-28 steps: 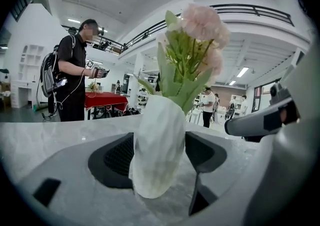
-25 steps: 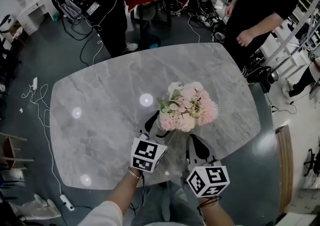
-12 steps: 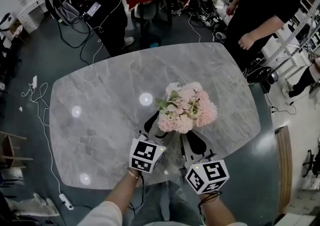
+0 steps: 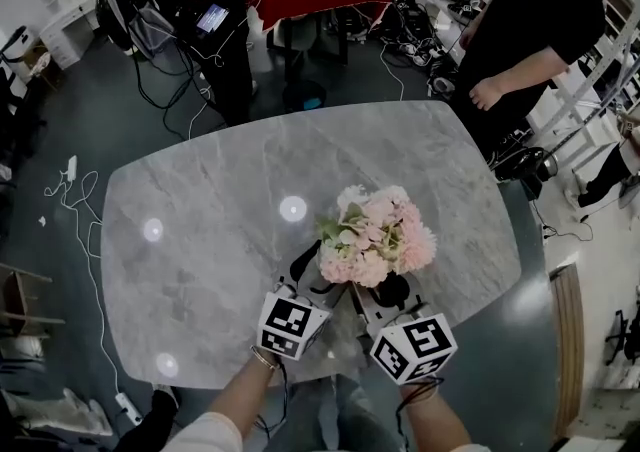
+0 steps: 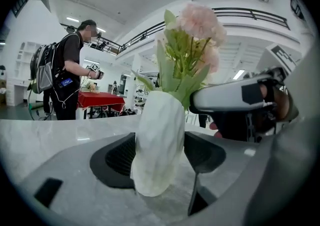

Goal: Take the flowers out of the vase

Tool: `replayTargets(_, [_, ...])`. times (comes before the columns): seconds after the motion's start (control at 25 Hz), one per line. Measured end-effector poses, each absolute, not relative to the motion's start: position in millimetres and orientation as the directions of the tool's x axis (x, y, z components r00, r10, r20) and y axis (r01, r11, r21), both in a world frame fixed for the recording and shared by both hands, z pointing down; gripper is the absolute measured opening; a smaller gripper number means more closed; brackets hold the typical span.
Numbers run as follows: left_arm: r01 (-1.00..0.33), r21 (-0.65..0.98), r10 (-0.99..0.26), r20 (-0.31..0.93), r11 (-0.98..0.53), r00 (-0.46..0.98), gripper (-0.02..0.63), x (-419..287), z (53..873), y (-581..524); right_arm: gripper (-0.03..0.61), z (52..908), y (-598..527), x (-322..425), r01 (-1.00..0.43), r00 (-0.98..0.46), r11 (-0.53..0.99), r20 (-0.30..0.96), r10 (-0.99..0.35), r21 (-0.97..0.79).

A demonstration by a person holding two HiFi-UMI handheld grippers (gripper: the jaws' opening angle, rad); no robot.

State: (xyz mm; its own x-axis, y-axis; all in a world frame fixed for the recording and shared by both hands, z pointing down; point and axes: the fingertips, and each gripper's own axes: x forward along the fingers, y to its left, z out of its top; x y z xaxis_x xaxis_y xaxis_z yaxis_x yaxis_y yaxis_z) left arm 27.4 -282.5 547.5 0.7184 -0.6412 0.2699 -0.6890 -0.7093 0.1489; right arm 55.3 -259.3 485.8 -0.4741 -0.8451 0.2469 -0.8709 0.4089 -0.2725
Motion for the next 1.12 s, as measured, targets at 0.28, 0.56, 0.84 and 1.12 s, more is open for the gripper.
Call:
replayTargets(0.28, [-0.678,0.150,-0.628,0.277,-0.720,0.728,0.310,30,548,-282,0.153,480,-273,53,-0.837,-0.527,0.463,0.205,-0.825,-0.291])
replayTargets(0.56, [-0.668,0.138,-0.618,0.279,-0.731,0.735,0.305,25,552,-279,0.155,481,-279,41,-0.828,-0.542,0.485,0.177,-0.821,-0.282])
replayTargets(0.84, [-0.666,0.133,-0.616,0.282,-0.734,0.736,0.304,21,552,-278,0.167,480,-283,34,-0.808,-0.572,0.515,0.172,-0.802,-0.288])
replayTargets(1.12, [-0.662,0.136,-0.612,0.282,-0.737,0.739,0.304,21,550,-279,0.179,474,-281,33,-0.775,-0.618,0.563,0.160,-0.770,-0.288])
